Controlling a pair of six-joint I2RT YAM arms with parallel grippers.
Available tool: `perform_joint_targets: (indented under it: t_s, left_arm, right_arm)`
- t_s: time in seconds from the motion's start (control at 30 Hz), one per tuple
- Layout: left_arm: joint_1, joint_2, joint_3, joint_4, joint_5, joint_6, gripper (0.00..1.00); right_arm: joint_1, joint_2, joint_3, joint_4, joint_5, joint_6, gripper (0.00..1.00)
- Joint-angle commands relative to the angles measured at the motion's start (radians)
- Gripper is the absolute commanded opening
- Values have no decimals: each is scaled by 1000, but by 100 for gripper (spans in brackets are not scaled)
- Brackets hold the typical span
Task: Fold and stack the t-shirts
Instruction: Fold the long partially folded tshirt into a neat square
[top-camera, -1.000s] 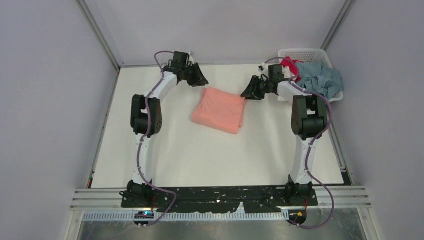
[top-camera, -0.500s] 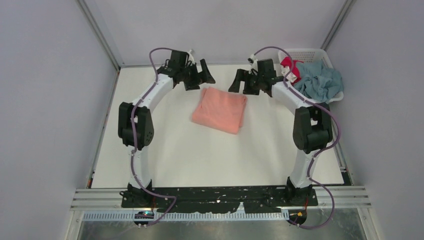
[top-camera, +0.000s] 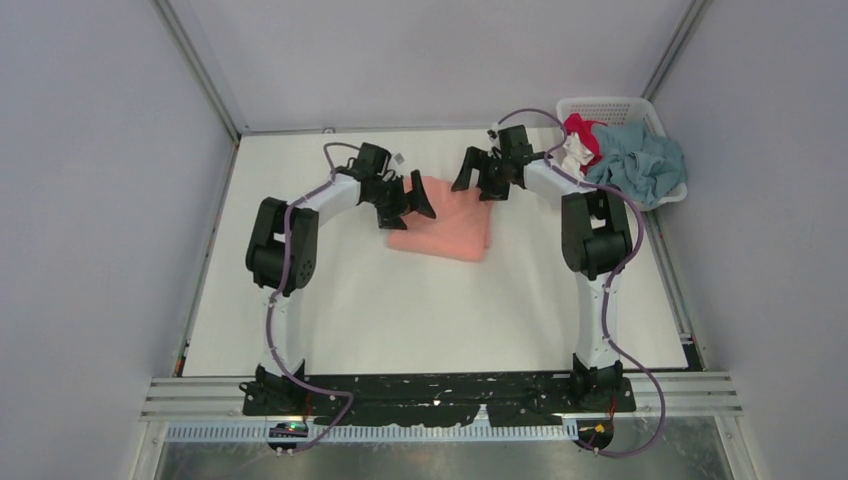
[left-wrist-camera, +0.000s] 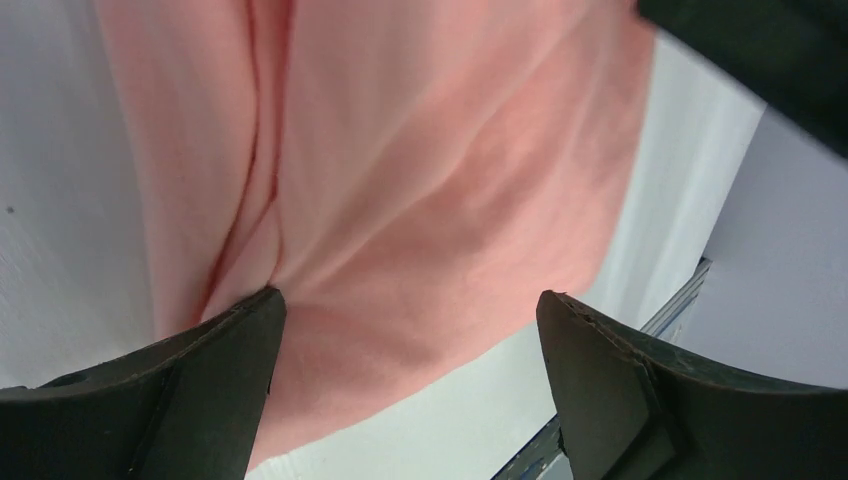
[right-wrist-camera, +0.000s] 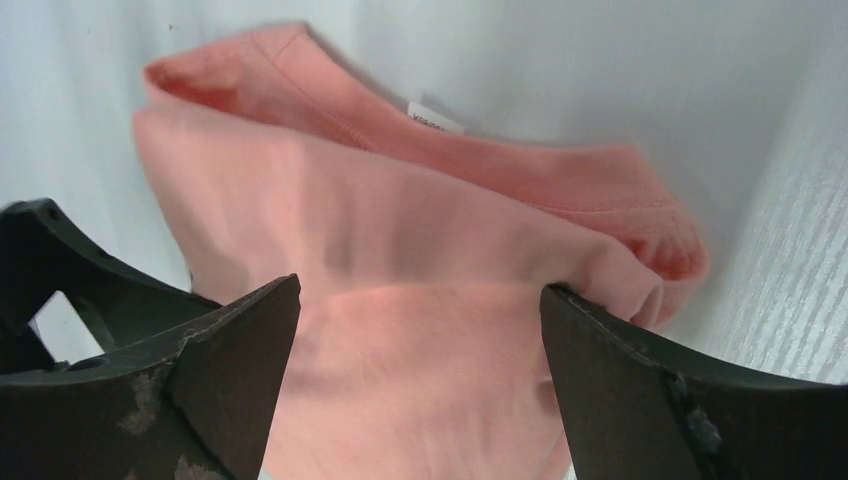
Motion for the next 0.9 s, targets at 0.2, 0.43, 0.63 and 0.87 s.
perform_joint_targets:
  t_s: [0.2,0.43,0.63,0.87]
  left_arm:
    - [-32,-141,-290,77,-21,-2,100]
    - [-133,-397,-616,161,-78,-50,100]
    - [-203,-643,-695,131,-155,-42,100]
    - [-147,-624,-548,-20,-285,29,100]
  right_arm:
    - [28,-51,-119,-21,21,-61,95]
    - [95,-262,-383,45,34,-62,95]
    - [135,-476,-500,48,53,-71,95]
    - [129,-667,-538,40,123,-76,95]
